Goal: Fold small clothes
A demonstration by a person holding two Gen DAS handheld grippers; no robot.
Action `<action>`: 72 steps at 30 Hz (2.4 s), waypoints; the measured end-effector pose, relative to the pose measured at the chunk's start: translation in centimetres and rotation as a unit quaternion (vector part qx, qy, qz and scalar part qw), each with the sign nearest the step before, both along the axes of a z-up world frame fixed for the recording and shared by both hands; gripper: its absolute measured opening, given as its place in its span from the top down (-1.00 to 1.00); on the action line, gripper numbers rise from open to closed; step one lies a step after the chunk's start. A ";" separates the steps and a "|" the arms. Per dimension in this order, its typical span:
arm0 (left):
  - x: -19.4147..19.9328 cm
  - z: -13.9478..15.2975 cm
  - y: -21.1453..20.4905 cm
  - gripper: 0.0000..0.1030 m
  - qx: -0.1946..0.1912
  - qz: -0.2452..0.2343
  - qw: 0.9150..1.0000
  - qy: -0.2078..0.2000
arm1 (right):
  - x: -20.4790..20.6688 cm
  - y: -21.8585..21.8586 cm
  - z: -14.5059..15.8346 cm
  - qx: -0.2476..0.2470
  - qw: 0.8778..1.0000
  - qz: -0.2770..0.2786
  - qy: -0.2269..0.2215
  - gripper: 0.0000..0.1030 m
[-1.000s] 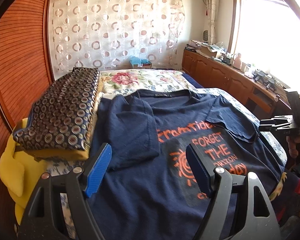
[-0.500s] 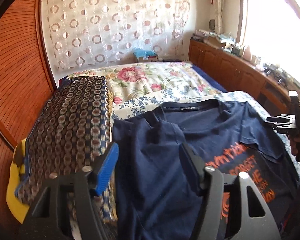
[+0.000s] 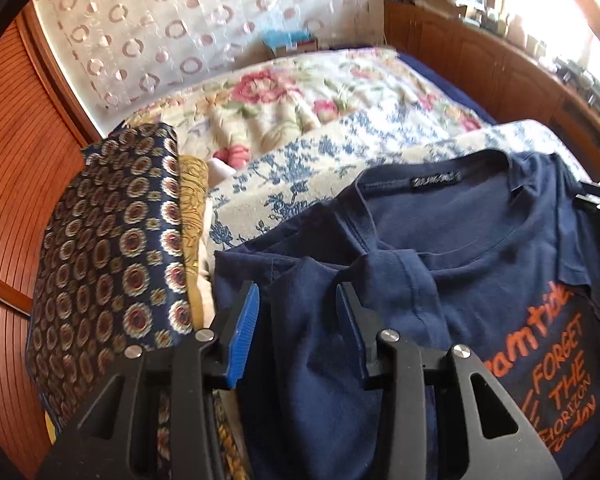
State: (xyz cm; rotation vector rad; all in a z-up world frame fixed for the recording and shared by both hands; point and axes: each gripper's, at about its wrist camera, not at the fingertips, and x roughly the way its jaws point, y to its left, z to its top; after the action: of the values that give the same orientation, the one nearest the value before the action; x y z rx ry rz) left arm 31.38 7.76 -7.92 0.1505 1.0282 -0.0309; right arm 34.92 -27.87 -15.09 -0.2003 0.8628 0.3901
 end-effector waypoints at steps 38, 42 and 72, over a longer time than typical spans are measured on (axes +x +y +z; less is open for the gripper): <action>-5.9 6.5 5.7 0.96 -0.038 0.033 0.988 -0.145 | 4.7 -0.7 0.0 0.005 0.999 -0.033 0.014 -0.13; -7.6 6.8 4.3 0.97 -0.056 0.011 0.987 -0.153 | 5.0 0.2 0.2 0.026 0.999 -0.006 0.022 0.91; -33.7 5.1 4.9 0.96 -0.134 0.067 0.964 -0.221 | -22.7 -4.0 7.3 0.133 0.987 0.022 -0.087 0.95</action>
State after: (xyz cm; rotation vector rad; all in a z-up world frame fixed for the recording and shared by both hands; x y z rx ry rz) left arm -2.35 12.67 -2.77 -0.1562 0.5767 -0.0127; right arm 12.18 -31.85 -7.77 -0.0049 0.6267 0.5168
